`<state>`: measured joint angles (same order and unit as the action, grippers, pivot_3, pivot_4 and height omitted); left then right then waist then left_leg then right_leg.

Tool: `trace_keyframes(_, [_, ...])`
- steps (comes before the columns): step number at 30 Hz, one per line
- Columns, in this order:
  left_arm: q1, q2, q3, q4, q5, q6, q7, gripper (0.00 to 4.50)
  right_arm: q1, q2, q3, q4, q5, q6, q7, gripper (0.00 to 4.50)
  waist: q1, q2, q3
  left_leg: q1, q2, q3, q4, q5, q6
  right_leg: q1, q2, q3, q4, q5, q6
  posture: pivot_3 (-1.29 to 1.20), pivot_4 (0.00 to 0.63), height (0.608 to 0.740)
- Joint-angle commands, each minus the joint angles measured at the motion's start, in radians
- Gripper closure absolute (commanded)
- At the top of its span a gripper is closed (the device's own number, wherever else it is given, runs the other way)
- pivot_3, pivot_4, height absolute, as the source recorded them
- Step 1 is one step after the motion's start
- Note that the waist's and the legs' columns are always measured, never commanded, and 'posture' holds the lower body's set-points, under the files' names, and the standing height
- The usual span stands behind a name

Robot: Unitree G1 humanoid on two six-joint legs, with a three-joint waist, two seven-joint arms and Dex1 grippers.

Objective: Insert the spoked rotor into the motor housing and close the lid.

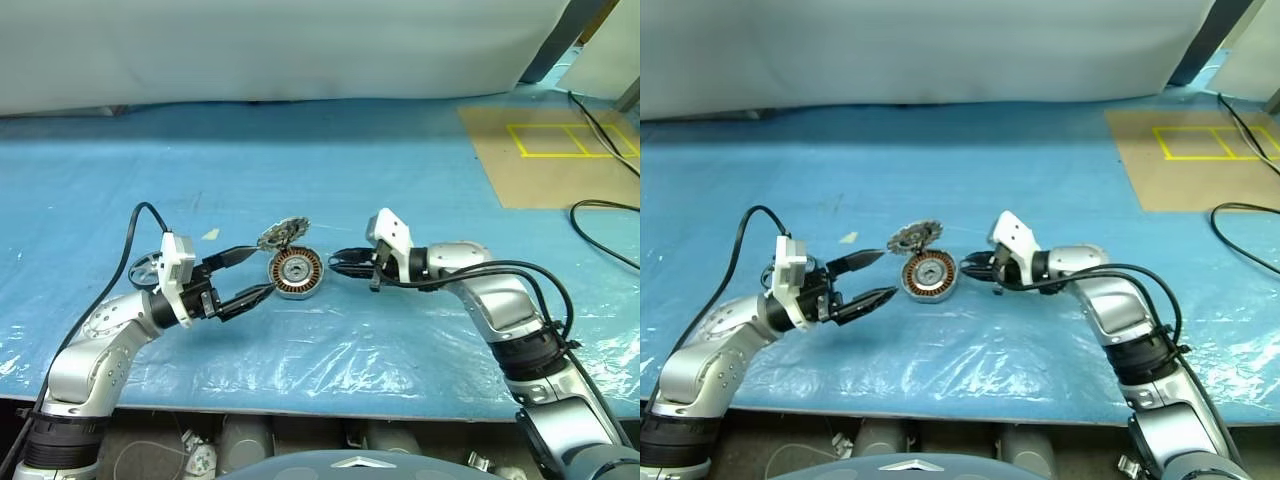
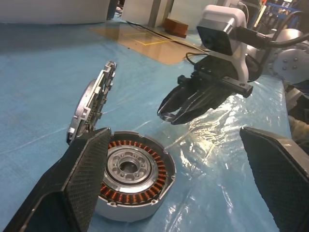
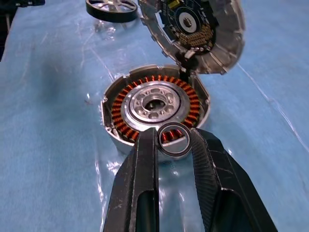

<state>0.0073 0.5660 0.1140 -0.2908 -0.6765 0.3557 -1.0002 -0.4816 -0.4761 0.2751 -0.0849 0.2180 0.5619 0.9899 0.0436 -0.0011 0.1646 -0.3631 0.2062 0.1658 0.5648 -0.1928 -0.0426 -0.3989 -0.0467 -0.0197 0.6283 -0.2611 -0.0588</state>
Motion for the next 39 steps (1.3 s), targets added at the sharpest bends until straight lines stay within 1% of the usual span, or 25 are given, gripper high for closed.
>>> trace_keyframes(1, [0.007,0.021,-0.020,-0.049,0.040,-0.035,-0.020,0.00,-0.086,0.069,0.066,0.115,-0.050,-0.107,0.003,3.91,-0.003,0.000,0.000,-0.001,0.000,0.000,0.000,0.000,0.000,-0.001,0.000,0.000,0.000,0.000,0.000,0.00,0.150,0.740])
trace_keyframes(6, [0.031,0.030,-0.027,-0.061,0.090,-0.075,-0.021,0.00,-0.153,0.144,0.109,0.225,-0.082,-0.181,0.015,3.91,-0.001,0.000,0.000,-0.003,0.000,0.000,0.000,0.000,0.000,-0.002,0.000,-0.001,0.000,0.000,0.000,0.00,0.150,0.740])
trace_keyframes(9, [0.046,0.032,-0.026,-0.058,0.115,-0.103,-0.021,0.00,-0.172,0.171,0.121,0.257,-0.092,-0.192,0.020,3.91,0.001,0.000,0.000,-0.004,0.000,0.000,0.000,0.001,0.001,-0.002,0.000,-0.002,-0.001,0.002,0.004,0.00,0.150,0.740])
trace_keyframes(17, [0.070,0.008,-0.037,0.019,0.178,-0.225,-0.048,0.00,-0.182,0.150,0.122,0.275,-0.109,-0.214,0.061,3.91,0.001,0.000,0.000,-0.004,0.000,0.000,0.000,0.000,0.000,-0.001,0.000,-0.002,-0.001,0.003,0.004,0.00,0.150,0.740])
trace_keyframes(22, [0.071,-0.001,-0.040,0.113,0.200,-0.311,-0.098,0.00,-0.178,0.157,0.127,0.275,-0.117,-0.212,0.061,3.91,0.000,0.000,0.000,-0.003,0.000,0.000,0.000,0.000,0.000,-0.001,0.000,-0.002,-0.001,0.003,0.004,0.00,0.150,0.740])
trace_keyframes(31, [0.070,-0.025,-0.030,0.380,0.223,-0.519,-0.232,0.00,-0.174,0.159,0.139,0.305,-0.150,-0.231,0.068,3.91,0.001,0.000,0.000,-0.003,0.000,0.000,0.001,0.000,0.000,-0.001,0.000,-0.002,0.000,0.003,0.004,0.00,0.150,0.740])
trace_keyframes(39, [0.061,-0.044,-0.030,0.462,0.221,-0.581,-0.265,0.00,-0.167,0.158,0.140,0.314,-0.172,-0.243,0.069,3.91,0.002,0.000,0.000,-0.003,0.001,0.000,0.001,0.000,0.000,-0.001,0.000,-0.002,0.001,0.002,0.003,0.00,0.150,0.740])
